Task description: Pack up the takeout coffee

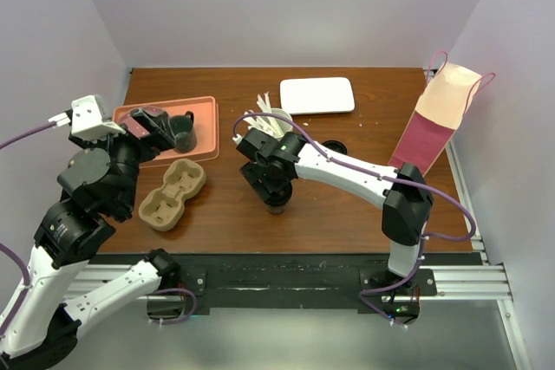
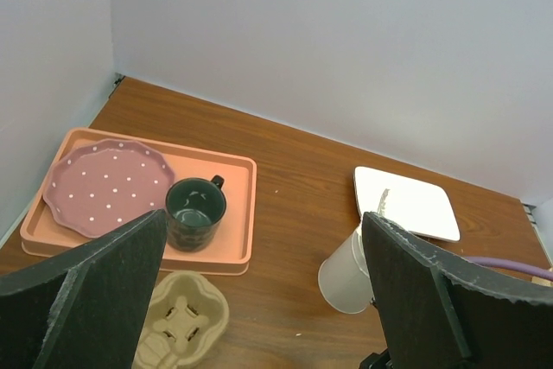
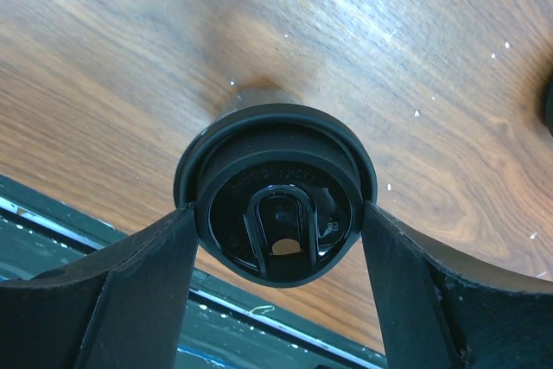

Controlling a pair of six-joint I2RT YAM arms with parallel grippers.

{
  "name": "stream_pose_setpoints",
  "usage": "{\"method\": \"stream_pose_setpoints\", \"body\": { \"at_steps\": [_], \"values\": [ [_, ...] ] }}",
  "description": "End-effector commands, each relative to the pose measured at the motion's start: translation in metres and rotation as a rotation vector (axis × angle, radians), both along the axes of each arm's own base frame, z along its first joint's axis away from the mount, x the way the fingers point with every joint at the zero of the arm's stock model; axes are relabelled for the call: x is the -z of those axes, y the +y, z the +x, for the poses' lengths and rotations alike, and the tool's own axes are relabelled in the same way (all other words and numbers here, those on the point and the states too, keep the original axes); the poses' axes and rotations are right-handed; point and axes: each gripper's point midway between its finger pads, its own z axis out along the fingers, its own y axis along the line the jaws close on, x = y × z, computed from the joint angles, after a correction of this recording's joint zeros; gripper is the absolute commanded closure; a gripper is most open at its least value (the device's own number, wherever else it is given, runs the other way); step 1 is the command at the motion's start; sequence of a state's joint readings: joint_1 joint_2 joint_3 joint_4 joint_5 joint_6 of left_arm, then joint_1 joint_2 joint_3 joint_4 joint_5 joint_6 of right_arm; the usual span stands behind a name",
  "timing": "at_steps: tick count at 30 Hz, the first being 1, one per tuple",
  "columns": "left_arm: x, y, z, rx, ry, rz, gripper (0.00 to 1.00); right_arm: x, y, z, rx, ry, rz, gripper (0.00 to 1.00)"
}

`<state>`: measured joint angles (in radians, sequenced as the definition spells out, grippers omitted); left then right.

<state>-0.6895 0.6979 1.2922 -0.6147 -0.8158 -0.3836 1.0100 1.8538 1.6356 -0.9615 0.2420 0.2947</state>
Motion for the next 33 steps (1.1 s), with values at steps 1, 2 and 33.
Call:
{"method": "stream_pose_setpoints", "body": {
  "at_steps": [1,2,33],
  "values": [
    [0.009,-0.007,0.006,0.007,0.019,-0.021,0.01,-0.017,0.009,0.005,0.013,-0.029,0.082,0.25],
    [0.01,-0.008,0.005,0.013,0.02,-0.021,0.01,-0.017,0.01,0.004,0.012,-0.025,0.09,0.25],
    [0.045,-0.038,0.017,0.121,0.13,0.036,0.0,-0.034,0.008,0.004,0.072,-0.03,0.102,0.04]
  ]
}}
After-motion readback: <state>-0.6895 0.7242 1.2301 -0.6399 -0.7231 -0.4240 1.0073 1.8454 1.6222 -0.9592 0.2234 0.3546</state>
